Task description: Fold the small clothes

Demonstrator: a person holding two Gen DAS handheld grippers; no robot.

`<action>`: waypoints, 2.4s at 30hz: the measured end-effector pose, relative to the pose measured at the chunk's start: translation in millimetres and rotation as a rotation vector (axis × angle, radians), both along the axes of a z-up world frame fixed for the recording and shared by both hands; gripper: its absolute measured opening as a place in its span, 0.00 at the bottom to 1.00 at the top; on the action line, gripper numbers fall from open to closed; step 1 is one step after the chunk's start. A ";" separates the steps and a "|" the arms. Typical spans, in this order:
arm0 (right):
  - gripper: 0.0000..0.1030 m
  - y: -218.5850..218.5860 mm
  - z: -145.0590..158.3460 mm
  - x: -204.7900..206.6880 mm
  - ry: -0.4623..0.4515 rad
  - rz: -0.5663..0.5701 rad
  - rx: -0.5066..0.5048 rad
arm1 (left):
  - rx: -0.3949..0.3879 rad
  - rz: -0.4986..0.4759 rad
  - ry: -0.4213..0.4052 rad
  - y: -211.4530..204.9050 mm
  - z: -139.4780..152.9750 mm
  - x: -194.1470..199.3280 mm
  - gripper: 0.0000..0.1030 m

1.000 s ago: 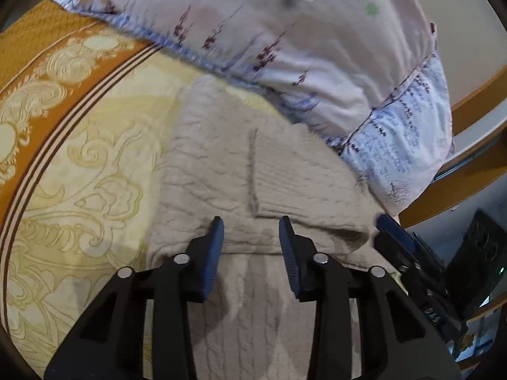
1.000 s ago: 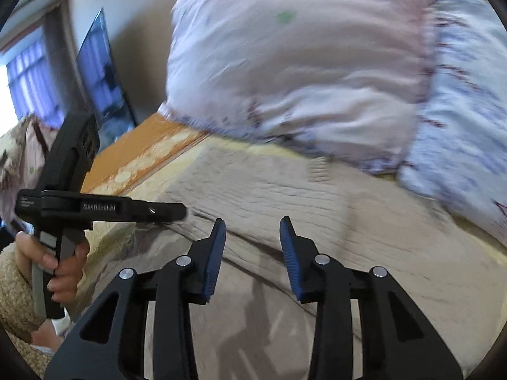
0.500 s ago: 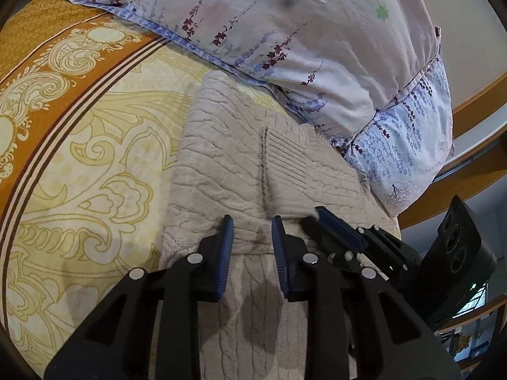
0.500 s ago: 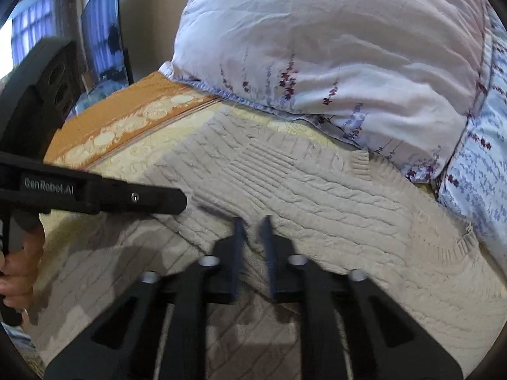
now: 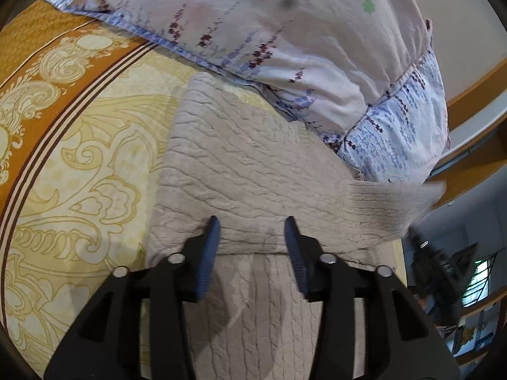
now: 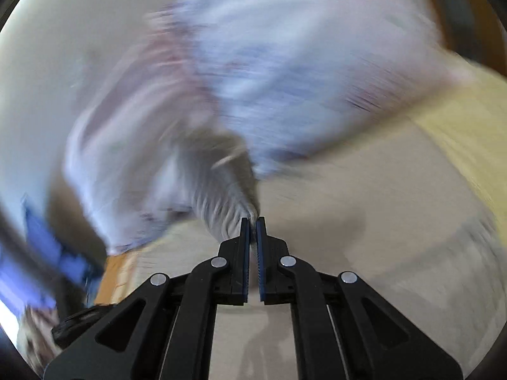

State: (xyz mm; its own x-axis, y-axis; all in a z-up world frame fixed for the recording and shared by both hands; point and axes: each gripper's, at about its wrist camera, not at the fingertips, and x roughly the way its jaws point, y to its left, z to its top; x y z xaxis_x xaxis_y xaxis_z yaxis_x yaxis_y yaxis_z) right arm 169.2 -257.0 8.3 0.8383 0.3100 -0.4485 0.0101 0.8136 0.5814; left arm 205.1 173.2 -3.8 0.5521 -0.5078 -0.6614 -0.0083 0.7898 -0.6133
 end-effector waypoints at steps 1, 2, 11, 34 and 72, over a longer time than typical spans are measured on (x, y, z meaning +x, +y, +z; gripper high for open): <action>0.05 -10.6 -13.3 2.7 0.066 0.005 0.026 | 0.005 -0.004 -0.002 -2.2 1.1 0.0 0.51; 0.05 -18.9 -22.3 3.3 0.111 0.004 0.051 | 0.012 -0.010 -0.005 -5.0 2.5 0.2 0.55; 0.36 -72.2 -32.5 14.8 0.210 -0.041 0.257 | 0.005 -0.025 0.000 -8.3 4.6 0.4 0.61; 0.07 -56.2 -34.3 20.2 0.203 -0.084 -0.050 | 0.001 -0.055 -0.005 -11.1 5.8 -4.3 0.64; 0.30 -147.3 -81.0 -168.9 0.123 0.291 0.257 | -0.149 -0.162 -0.144 8.6 -11.2 -198.0 0.55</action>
State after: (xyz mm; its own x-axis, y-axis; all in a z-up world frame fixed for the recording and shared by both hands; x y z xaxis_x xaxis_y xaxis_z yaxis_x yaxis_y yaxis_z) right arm 0.3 -404.3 -72.7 0.6439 0.6416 -0.4168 -0.1172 0.6210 0.7750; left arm 7.1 181.8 -15.0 0.5384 -0.6835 -0.4930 0.2071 0.6743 -0.7088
